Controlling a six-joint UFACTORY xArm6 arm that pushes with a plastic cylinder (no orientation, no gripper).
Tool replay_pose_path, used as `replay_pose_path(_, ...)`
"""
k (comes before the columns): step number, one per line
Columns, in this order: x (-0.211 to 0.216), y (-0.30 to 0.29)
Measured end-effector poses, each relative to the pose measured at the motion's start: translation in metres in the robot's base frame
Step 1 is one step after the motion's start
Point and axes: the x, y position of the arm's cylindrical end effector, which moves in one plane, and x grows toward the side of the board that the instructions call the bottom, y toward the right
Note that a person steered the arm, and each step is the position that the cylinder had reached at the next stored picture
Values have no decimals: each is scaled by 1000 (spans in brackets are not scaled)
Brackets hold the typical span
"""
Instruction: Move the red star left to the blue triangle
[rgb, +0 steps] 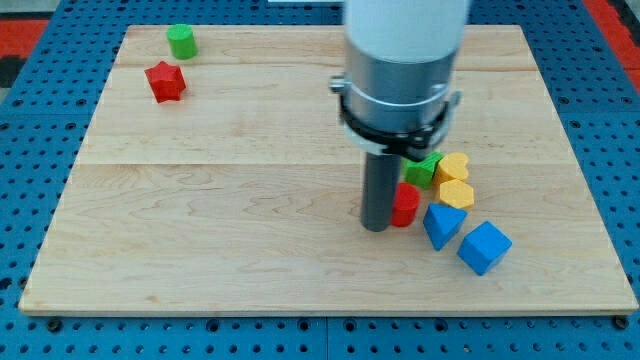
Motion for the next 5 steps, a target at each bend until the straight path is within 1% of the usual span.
replay_pose_path(1, 0, 12)
replay_pose_path(2, 14, -91)
replay_pose_path(3, 14, -203)
replay_pose_path(4, -20, -271)
replay_pose_path(5, -66, -322)
